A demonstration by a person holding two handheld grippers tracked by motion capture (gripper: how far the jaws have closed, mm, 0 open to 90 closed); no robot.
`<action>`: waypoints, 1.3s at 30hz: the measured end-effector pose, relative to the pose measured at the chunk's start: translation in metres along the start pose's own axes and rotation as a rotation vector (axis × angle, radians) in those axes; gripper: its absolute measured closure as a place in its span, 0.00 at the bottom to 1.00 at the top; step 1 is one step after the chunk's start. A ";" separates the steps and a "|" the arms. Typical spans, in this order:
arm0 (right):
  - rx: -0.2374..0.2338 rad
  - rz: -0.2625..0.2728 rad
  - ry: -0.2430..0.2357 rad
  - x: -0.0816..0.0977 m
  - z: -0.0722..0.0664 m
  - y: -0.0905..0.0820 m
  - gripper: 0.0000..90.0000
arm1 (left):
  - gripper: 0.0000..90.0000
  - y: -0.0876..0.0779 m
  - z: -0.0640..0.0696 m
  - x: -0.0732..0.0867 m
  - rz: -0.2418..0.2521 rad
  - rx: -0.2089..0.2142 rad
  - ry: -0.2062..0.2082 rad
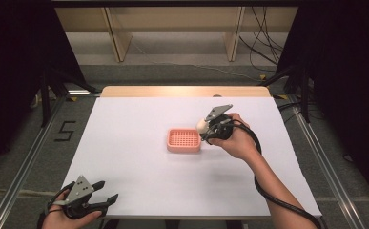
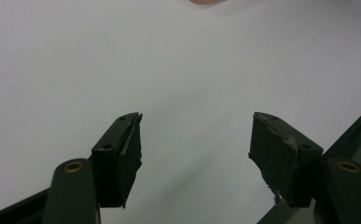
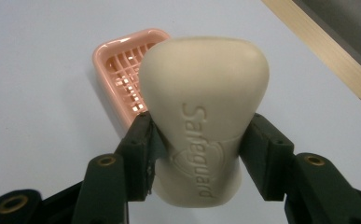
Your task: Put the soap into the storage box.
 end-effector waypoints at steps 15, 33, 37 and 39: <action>-0.017 0.003 -0.013 -0.010 -0.005 0.007 0.56 | 0.37 0.001 0.000 0.000 0.008 -0.009 -0.002; -0.034 -0.002 -0.029 -0.020 -0.011 0.015 0.56 | 0.38 0.001 0.001 -0.001 0.005 0.000 0.011; -0.033 0.002 -0.037 -0.021 -0.012 0.019 0.56 | 0.37 0.000 0.000 0.000 0.000 -0.001 -0.001; -0.037 -0.008 -0.029 -0.022 -0.014 0.020 0.56 | 0.37 0.000 0.000 0.000 0.000 -0.001 0.001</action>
Point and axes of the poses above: each handheld gripper's, and its own axes: y roughly forward along the jaws, x roughly out of its underside, z roughly to its right, the point moved 8 cm from there along y, roughly forward along the jaws, and after that the axes turned 2 degrees about -z, right-handed, at the moved point
